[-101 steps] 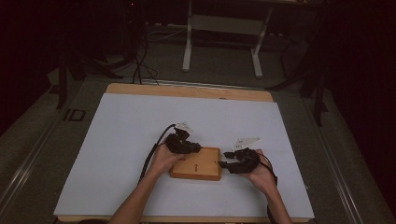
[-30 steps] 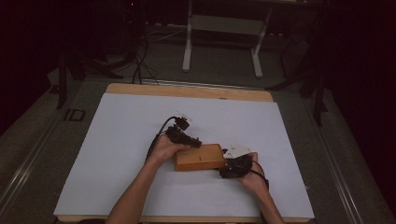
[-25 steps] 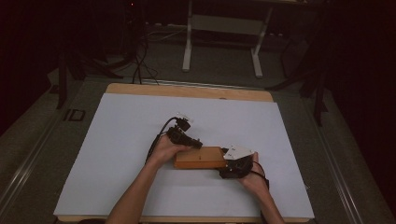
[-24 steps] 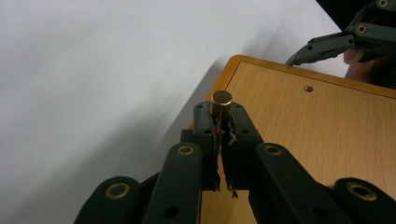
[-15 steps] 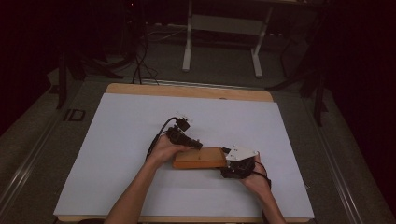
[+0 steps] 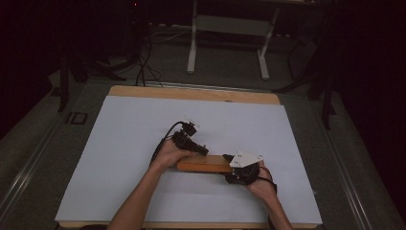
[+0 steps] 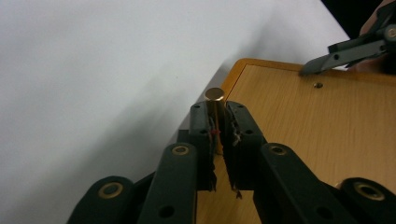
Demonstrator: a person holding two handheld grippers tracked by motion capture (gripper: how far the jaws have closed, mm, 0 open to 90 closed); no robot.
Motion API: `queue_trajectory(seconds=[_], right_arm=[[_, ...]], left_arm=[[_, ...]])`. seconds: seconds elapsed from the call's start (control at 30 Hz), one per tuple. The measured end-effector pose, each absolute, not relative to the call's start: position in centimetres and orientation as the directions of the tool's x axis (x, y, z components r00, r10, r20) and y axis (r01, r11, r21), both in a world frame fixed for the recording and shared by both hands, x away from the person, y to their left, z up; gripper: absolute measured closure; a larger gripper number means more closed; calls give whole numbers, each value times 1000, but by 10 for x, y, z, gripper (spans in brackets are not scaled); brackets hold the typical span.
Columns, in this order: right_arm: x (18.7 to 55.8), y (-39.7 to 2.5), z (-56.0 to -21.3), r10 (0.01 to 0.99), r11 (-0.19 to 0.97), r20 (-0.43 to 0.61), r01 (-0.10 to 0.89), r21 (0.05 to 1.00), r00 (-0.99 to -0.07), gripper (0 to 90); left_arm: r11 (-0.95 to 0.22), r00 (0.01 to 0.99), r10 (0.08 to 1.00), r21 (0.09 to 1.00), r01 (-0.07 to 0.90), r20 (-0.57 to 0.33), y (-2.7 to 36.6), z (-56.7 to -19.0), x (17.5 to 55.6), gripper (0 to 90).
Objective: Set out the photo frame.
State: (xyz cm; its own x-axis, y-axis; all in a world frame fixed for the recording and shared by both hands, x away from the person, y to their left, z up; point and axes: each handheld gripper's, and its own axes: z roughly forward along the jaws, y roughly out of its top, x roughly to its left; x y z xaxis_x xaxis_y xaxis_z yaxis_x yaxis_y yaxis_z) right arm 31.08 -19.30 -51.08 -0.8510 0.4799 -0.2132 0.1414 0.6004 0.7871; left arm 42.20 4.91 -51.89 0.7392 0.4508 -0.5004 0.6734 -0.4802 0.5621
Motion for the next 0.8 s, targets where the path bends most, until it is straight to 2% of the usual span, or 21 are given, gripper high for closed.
queue_trajectory(seconds=[0.1, 0.2, 0.37, 0.57, 0.8], right_arm=[[312, -195, -510, 485, 589, -199, 149, 794, -852, 490], [313, -195, -510, 484, 588, -198, 149, 795, -852, 493], [314, -195, -510, 484, 585, -194, 151, 797, -853, 493], [314, -196, -510, 484, 582, -189, 153, 799, -854, 494], [314, -196, -510, 484, 579, -182, 158, 800, -856, 494]], left_arm=[[-475, 741, 442, 569, 671, -505, 49, -518, 421, 771], [-448, 737, 437, 586, 675, -516, 52, -516, 420, 695], [-439, 752, 442, 612, 657, -490, 55, -511, 416, 612], [-422, 765, 454, 646, 636, -457, 65, -510, 409, 595], [-363, 756, 532, 704, 610, -381, 88, -502, 398, 604]])
